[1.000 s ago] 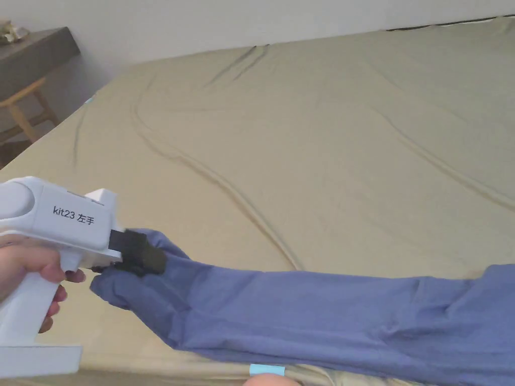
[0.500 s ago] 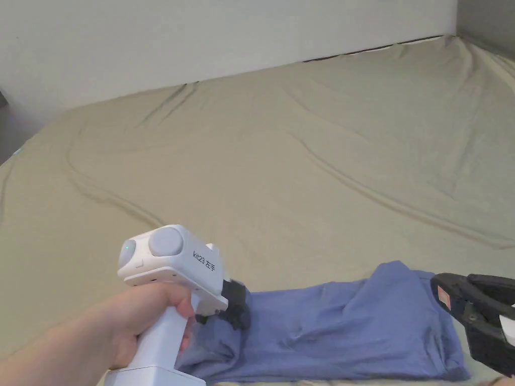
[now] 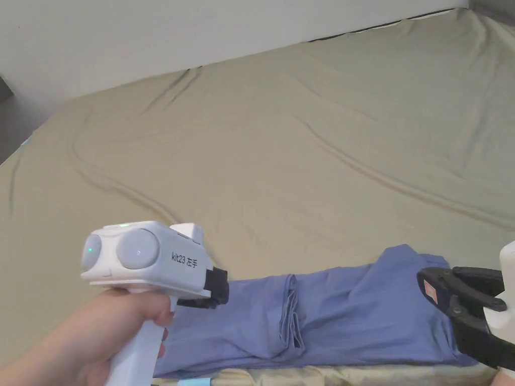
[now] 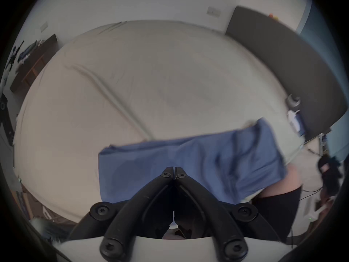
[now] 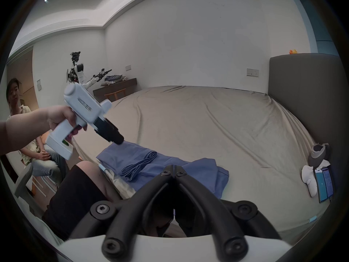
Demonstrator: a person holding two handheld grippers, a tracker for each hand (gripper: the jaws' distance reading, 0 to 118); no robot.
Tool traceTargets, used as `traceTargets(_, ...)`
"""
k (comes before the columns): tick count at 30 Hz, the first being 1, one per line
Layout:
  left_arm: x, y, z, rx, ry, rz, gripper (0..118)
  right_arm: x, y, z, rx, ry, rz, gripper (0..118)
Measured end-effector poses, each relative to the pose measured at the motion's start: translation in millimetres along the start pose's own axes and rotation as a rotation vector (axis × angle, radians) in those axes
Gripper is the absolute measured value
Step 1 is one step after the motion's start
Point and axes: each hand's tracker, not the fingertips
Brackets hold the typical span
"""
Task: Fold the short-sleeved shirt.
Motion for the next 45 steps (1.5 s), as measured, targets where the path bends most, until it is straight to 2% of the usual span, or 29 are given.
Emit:
traceTargets(2,11,-9,-15,-0.043,-0.086,0.045,0,-2,-1,-1,-0.003,0.001,0.012,0)
traceTargets(5,44,-18,-37,-0.077,-0.176,0.005,0,0,-3,-1,-0.008,-0.015,0.014,0)
traceTargets(11,85,-8,-61,-0.101,-0.177,-0.01,0,4,-6,-2,-0.02,-0.046,0.016,0)
traceTargets(13,73,-2,-45,-0.084,-0.283,0.011,0,3,-5,-1,-0.015,-0.043,0.019,0)
traceTargets(15,47,0,-11,-0.04,-0.434,0.094,0,1,-7,-2,-0.018,-0.039,0.023,0)
traceTargets(19,-32,-17,60,0.167,-0.622,0.137,0,-3,-11,-6,-0.033,-0.021,0.03,0)
traceTargets(20,-63,-28,73,0.22,-0.671,0.18,8,-5,-12,-8,-0.039,-0.017,0.028,0)
traceTargets(21,-94,-38,77,0.252,-0.711,0.228,24,-6,-12,-9,-0.044,-0.012,0.025,0)
traceTargets(22,-118,-46,77,0.274,-0.759,0.27,52,-6,-13,-11,-0.049,-0.005,0.017,0)
traceTargets(23,-147,-59,69,0.318,-0.805,0.305,97,-8,-14,-12,-0.056,0.002,0.003,0)
traceTargets(24,-168,-73,60,0.352,-0.843,0.327,118,-9,-14,-15,-0.062,0.01,-0.005,0)
traceTargets(27,-228,-94,13,0.256,-0.9,0.508,118,-15,-16,-24,-0.075,0.011,0.004,0)
traceTargets(29,-233,-100,-17,0.199,-0.874,0.562,118,-19,-18,-30,-0.093,-0.006,0.029,0)
traceTargets(32,-216,-99,-61,0.144,-0.87,0.517,118,-22,-22,-37,-0.109,-0.016,0.023,0)
traceTargets(34,-200,-92,-81,0.099,-0.905,0.491,113,-24,-25,-40,-0.119,-0.023,0.02,0)
traceTargets(35,-192,-87,-83,0.149,-0.994,0.482,99,-24,-26,-41,-0.127,-0.03,0.022,0)
traceTargets(37,-167,-72,-92,0.113,-0.957,0.487,68,-23,-29,-43,-0.14,-0.043,0.027,0)
traceTargets(38,-155,-69,-96,0.085,-0.823,0.433,36,-23,-30,-44,-0.145,-0.049,0.028,0)
traceTargets(39,-175,-64,-116,0.111,-0.786,0.395,16,-22,-31,-44,-0.15,-0.053,0.027,0)
traceTargets(40,-183,-60,-124,0.104,-0.768,0.371,15,-21,-31,-44,-0.152,-0.057,0.024,0)
traceTargets(42,-200,-56,-125,0.088,-0.847,0.434,15,-19,-31,-42,-0.151,-0.061,0.02,0)
traceTargets(43,-203,-53,-121,0.095,-0.813,0.386,14,-19,-30,-41,-0.149,-0.063,0.02,0)
traceTargets(44,-168,-61,-98,0.099,-0.768,0.329,13,-18,-29,-39,-0.145,-0.065,0.02,0)
traceTargets(45,-165,-61,-90,0.105,-0.76,0.315,13,-17,-25,-35,-0.142,-0.066,0.02,0)
